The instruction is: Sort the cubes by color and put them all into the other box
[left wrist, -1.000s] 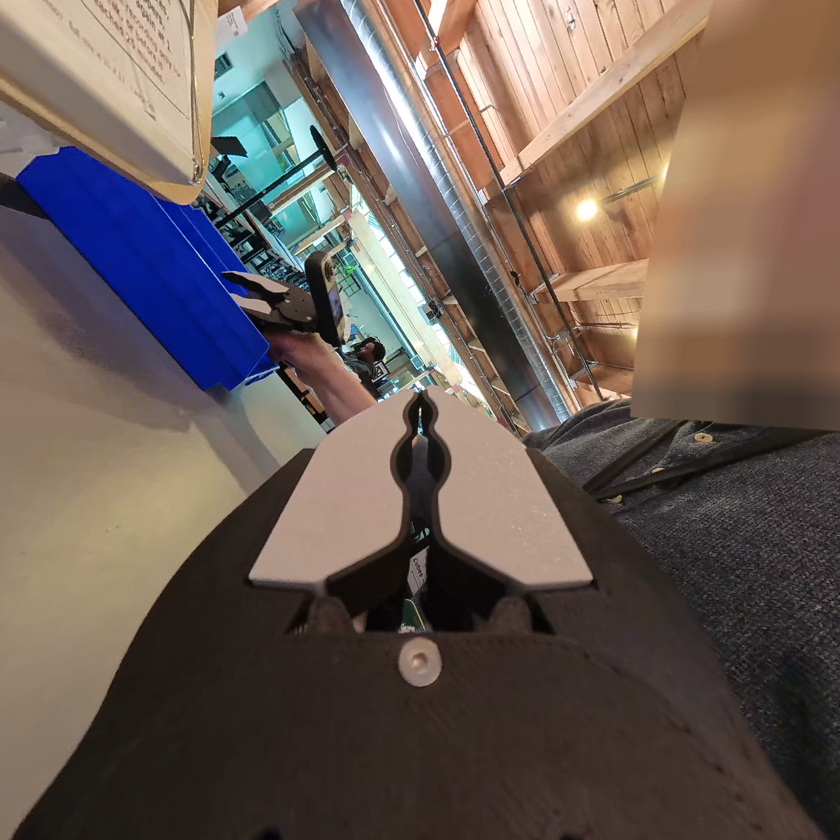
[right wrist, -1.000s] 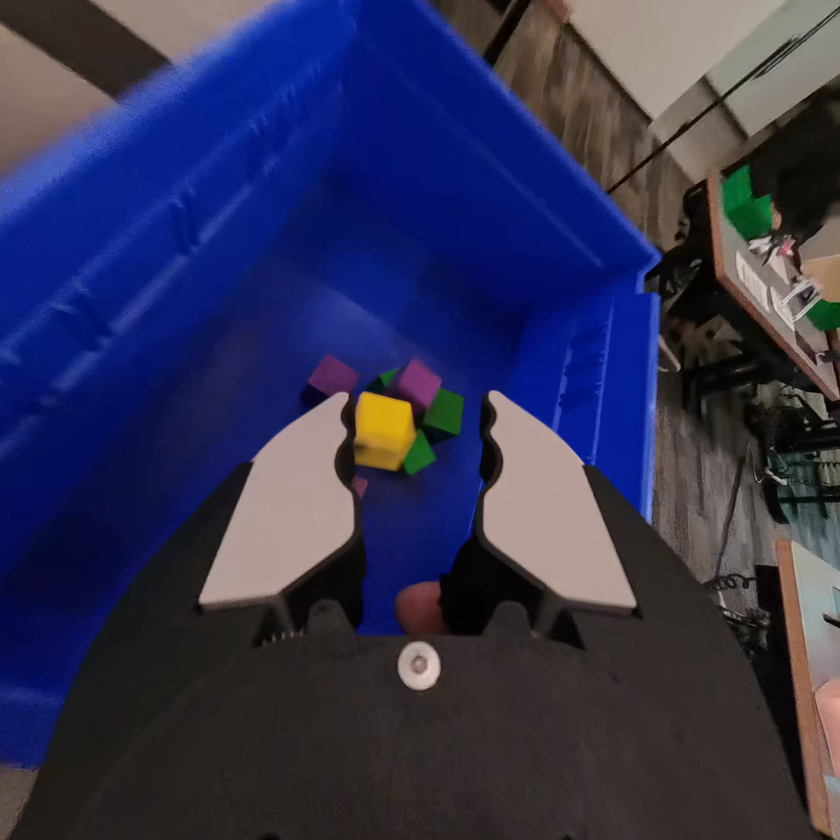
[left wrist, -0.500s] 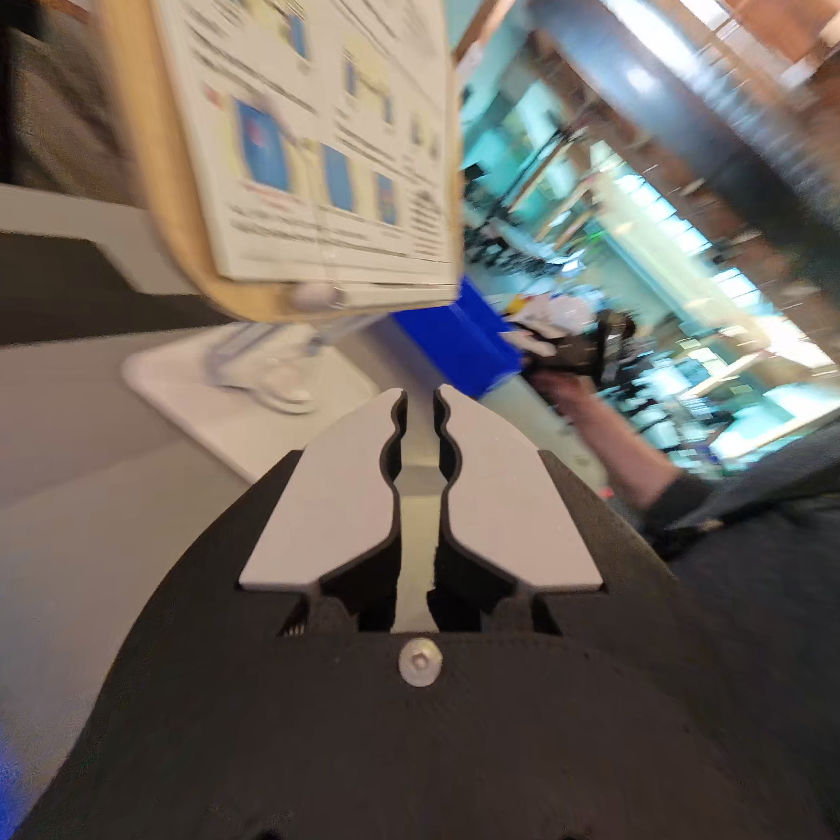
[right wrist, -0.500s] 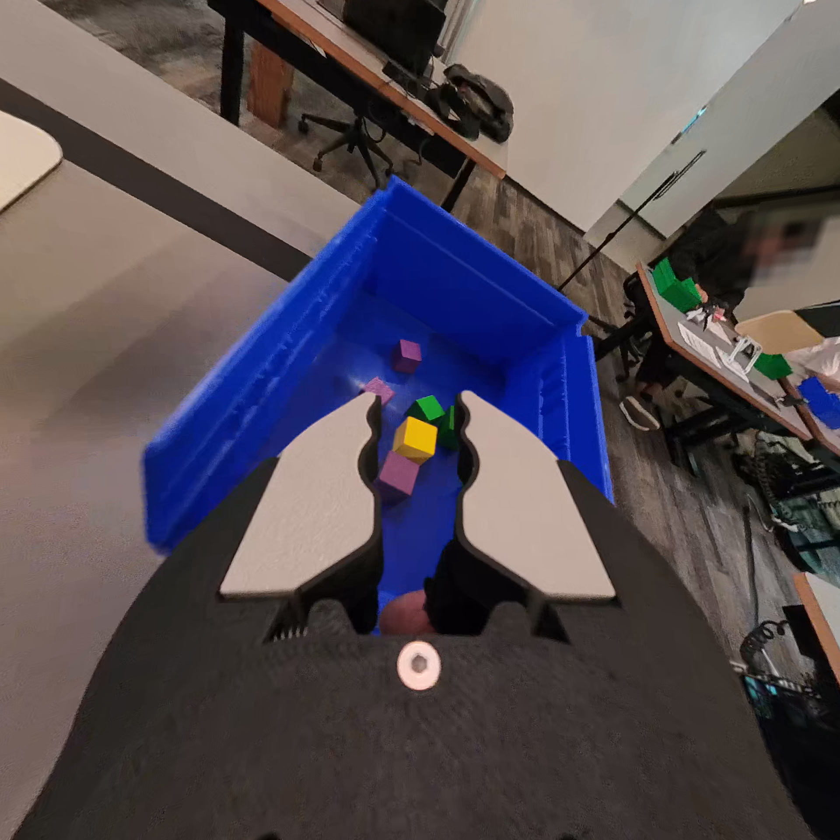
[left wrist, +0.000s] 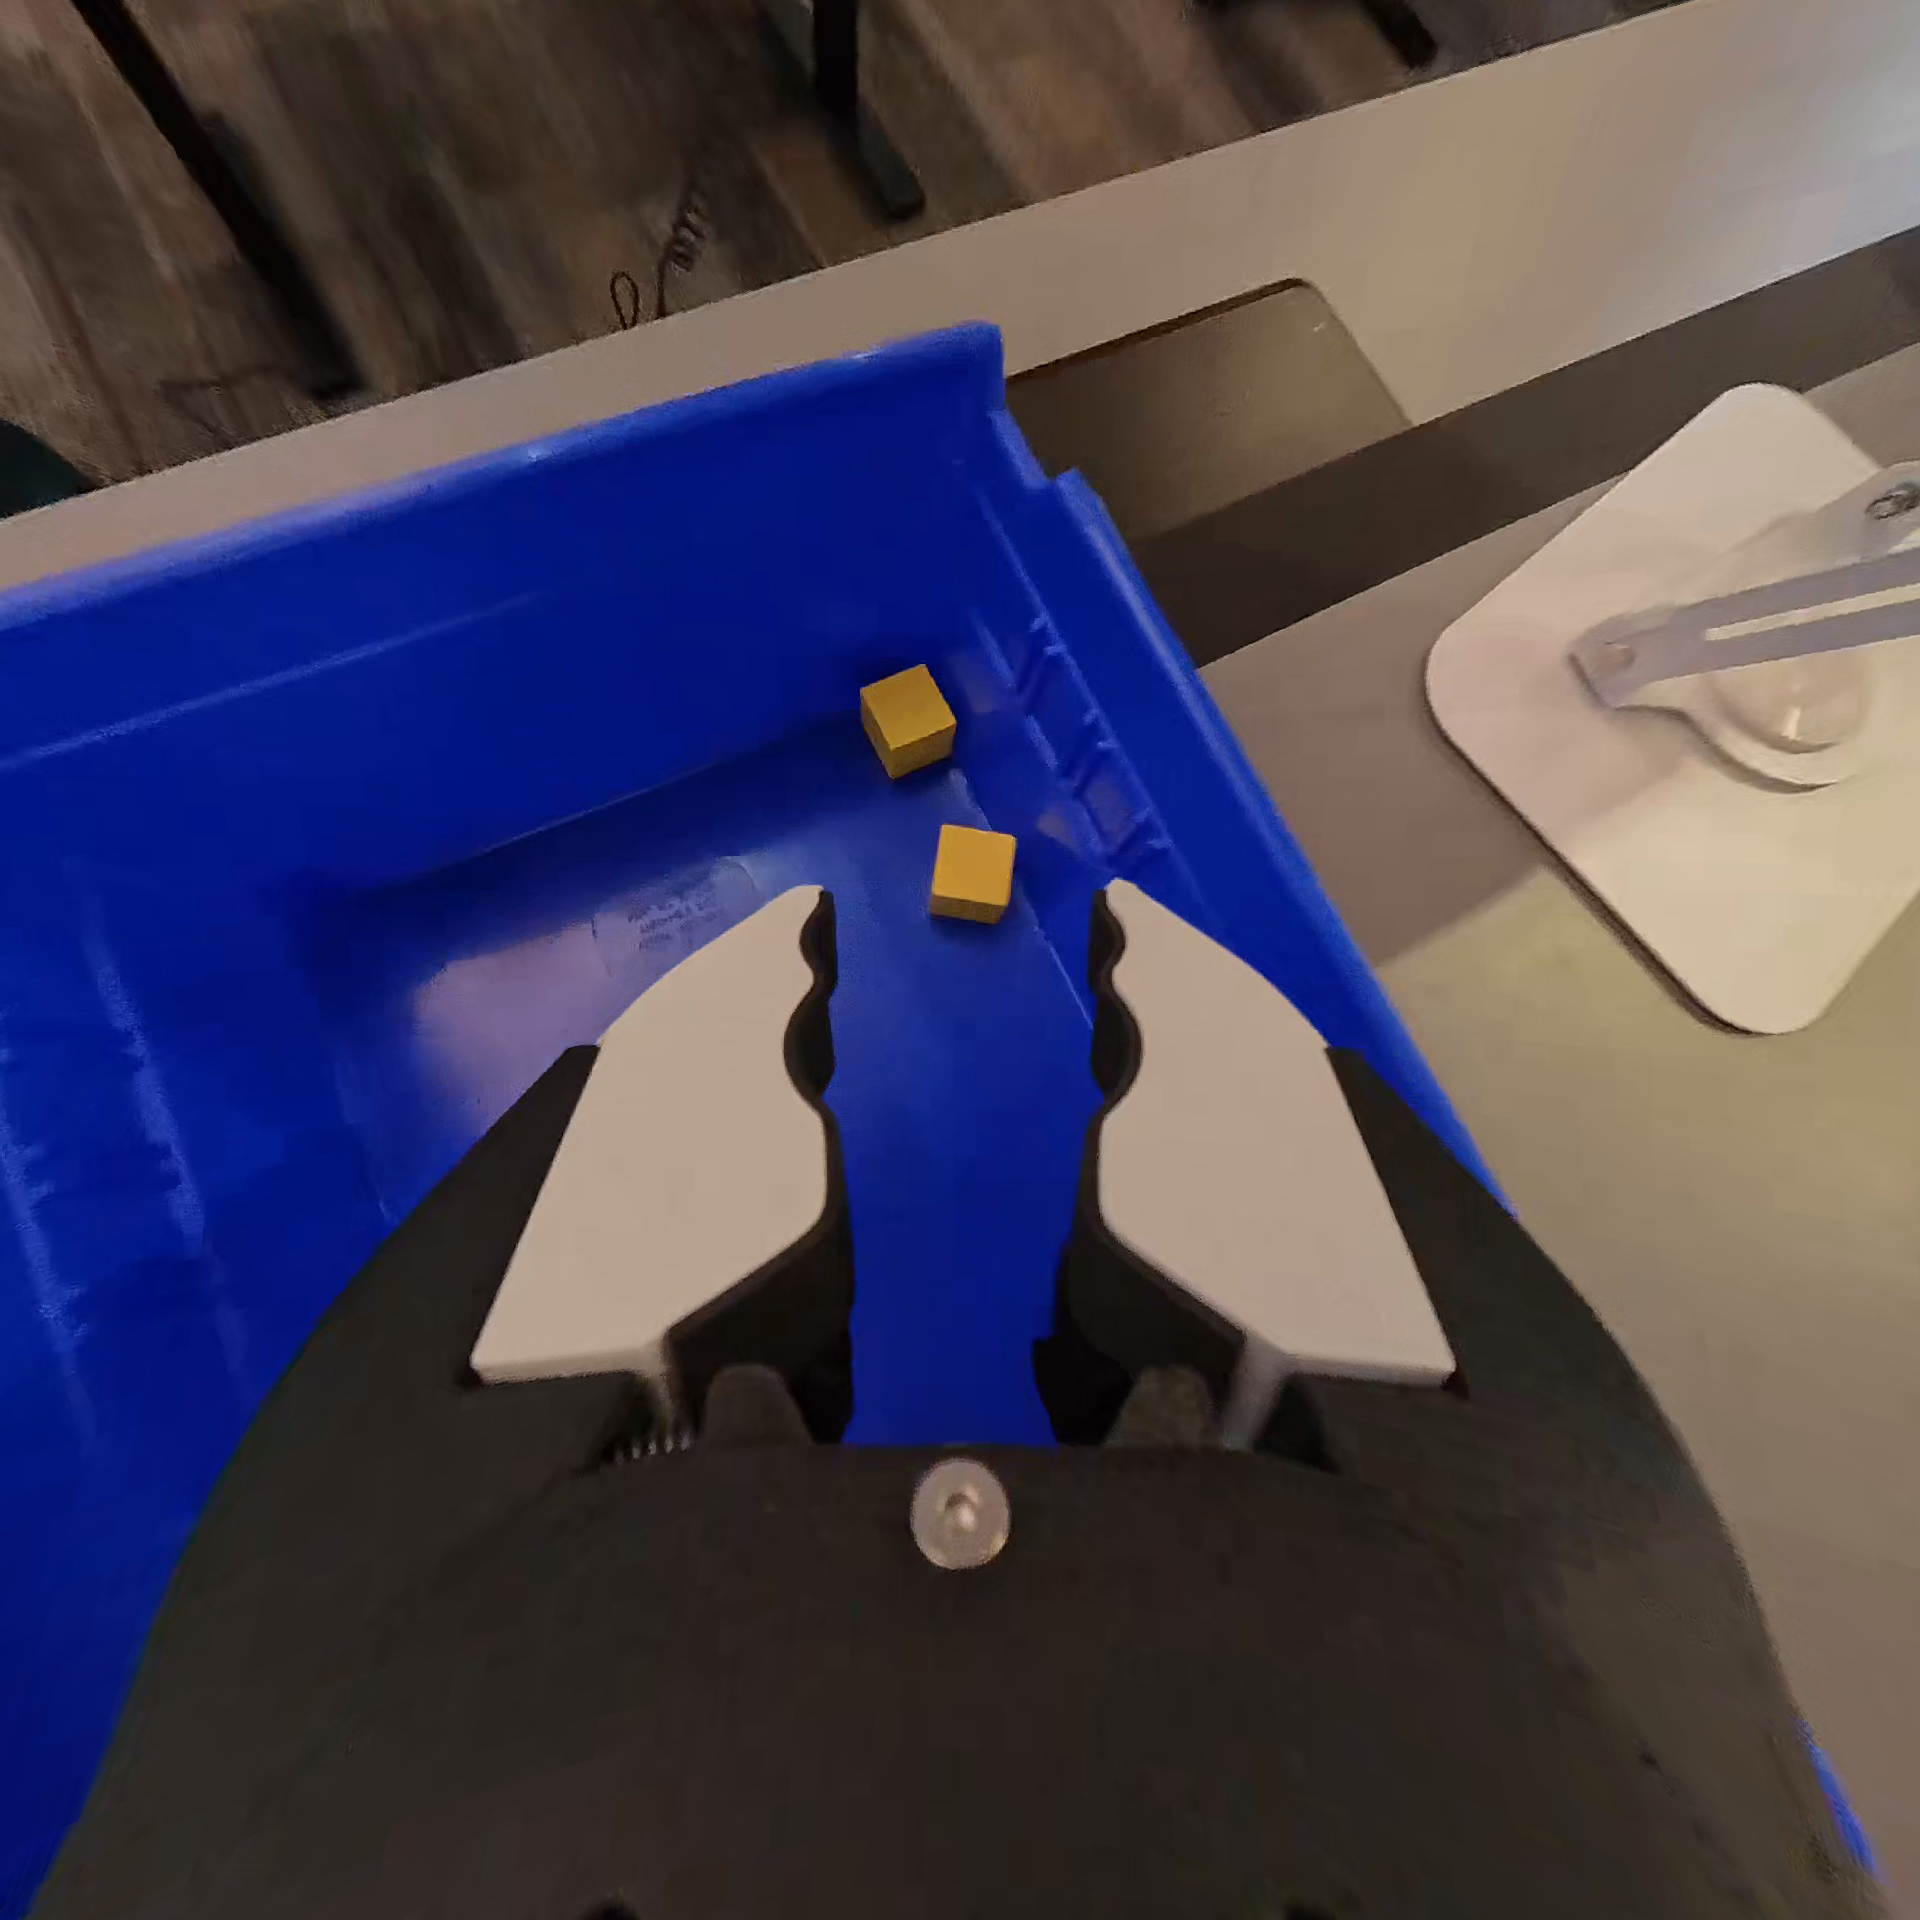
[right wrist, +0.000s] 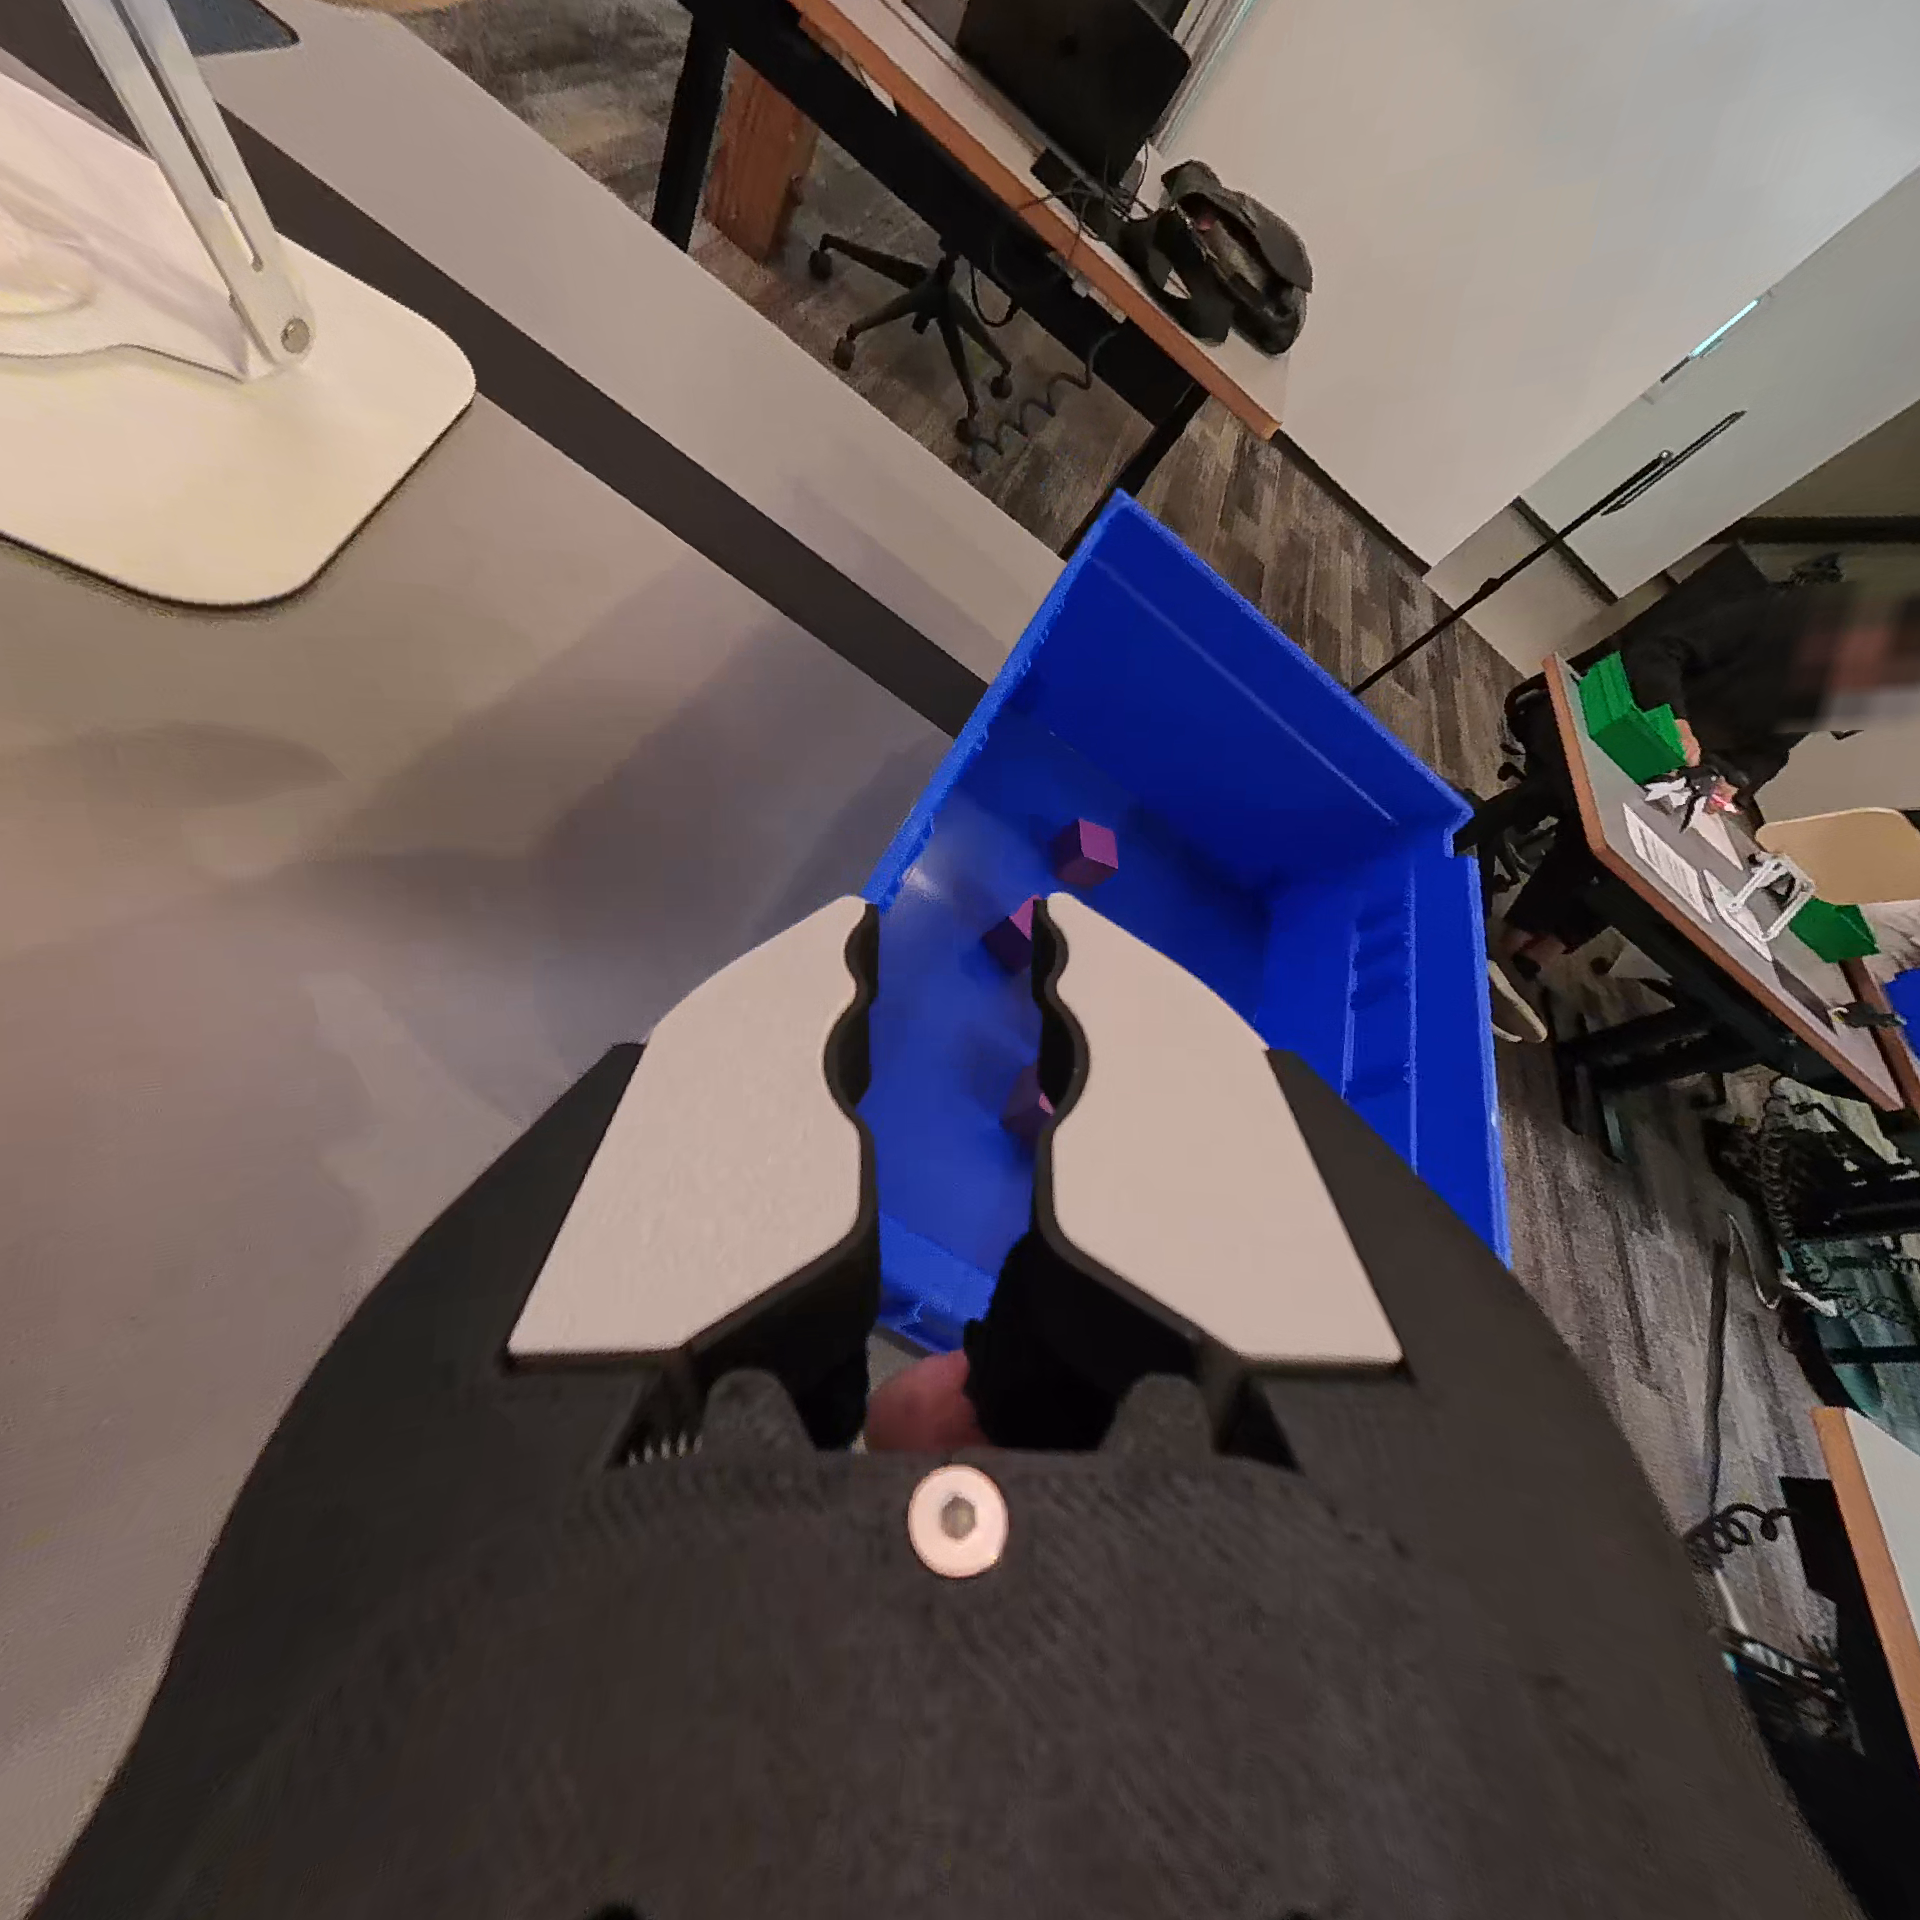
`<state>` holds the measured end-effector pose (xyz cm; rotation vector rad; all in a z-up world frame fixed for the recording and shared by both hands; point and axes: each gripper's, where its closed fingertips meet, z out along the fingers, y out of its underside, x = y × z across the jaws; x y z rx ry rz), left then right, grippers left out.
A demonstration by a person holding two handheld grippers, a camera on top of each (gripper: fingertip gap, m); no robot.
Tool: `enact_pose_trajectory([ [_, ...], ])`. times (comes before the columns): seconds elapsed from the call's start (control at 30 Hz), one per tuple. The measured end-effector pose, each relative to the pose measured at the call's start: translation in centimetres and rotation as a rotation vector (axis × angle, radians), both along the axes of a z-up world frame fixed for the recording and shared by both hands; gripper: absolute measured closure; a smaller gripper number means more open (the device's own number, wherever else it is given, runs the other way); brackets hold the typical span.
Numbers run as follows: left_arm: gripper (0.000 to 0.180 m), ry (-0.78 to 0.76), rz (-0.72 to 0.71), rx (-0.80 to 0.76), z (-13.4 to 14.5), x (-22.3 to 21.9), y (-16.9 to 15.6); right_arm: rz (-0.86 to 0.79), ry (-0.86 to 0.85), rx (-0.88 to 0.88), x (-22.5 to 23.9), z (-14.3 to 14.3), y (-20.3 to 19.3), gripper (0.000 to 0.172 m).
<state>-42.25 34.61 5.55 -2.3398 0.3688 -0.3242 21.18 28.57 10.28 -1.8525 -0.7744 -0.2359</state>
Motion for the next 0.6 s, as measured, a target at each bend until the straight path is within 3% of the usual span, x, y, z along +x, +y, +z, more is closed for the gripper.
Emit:
enact_pose_trajectory([
  [0.17,0.129,0.035,-0.037,-0.080,-3.8,0.1,1.6,0.012,-0.049,-0.024,-1.1,0.5,0.2,0.144],
  [0.3,0.126,0.096,-0.131,-0.061,-4.8,0.0,1.5,0.038,-0.090,-0.041,-2.4,0.8,0.5,0.143],
  [0.37,0.122,0.037,-0.144,-0.066,-5.3,0.6,1.6,0.052,-0.108,-0.044,-3.3,0.9,0.6,0.143],
  [0.6,0.131,0.121,-0.179,-0.115,-8.3,1.2,2.0,0.103,-0.120,-0.049,-6.7,0.7,1.2,0.144],
])
